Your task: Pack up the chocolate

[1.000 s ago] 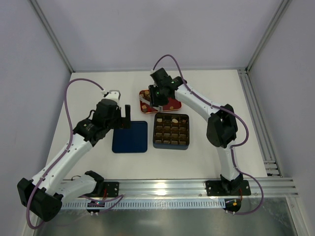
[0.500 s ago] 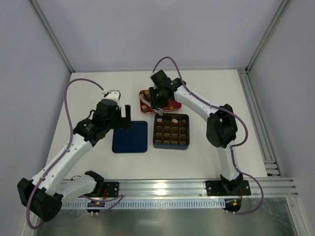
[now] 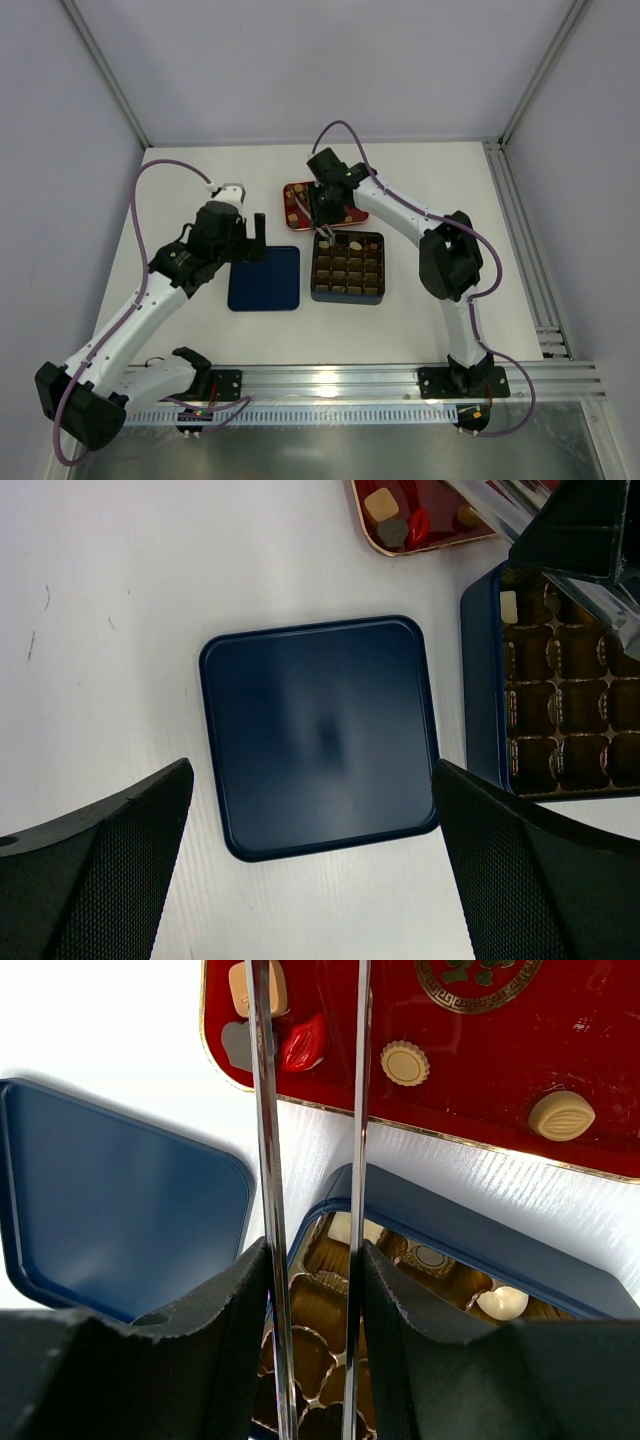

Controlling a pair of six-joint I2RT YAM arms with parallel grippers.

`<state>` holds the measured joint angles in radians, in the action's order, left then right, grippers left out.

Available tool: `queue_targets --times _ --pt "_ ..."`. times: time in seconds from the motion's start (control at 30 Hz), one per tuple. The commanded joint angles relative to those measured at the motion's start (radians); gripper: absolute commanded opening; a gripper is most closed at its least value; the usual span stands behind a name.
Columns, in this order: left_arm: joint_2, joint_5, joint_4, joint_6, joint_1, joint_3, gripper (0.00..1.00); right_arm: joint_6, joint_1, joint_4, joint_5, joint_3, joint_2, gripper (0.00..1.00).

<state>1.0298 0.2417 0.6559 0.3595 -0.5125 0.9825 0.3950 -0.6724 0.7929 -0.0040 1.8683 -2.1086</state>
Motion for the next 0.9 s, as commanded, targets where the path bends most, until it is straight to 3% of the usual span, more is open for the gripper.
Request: queue_targets --times 0.0,0.37,0.87 --pt "-0.010 -0.008 -0.010 0.002 -0.001 0.012 1.00 0.001 -0.006 -0.027 -0.019 0.012 0.065 0.41" --pt "-0.008 -0.008 -0.009 0.002 -0.003 0.015 1.00 0.007 -0.006 -0.014 -0.027 0.057 0.107 0.42" --pt "-0.020 -0.018 -0.010 0.004 -0.003 0.015 1.00 0.050 -0.004 0.046 -0.016 0.155 0.021 0.42"
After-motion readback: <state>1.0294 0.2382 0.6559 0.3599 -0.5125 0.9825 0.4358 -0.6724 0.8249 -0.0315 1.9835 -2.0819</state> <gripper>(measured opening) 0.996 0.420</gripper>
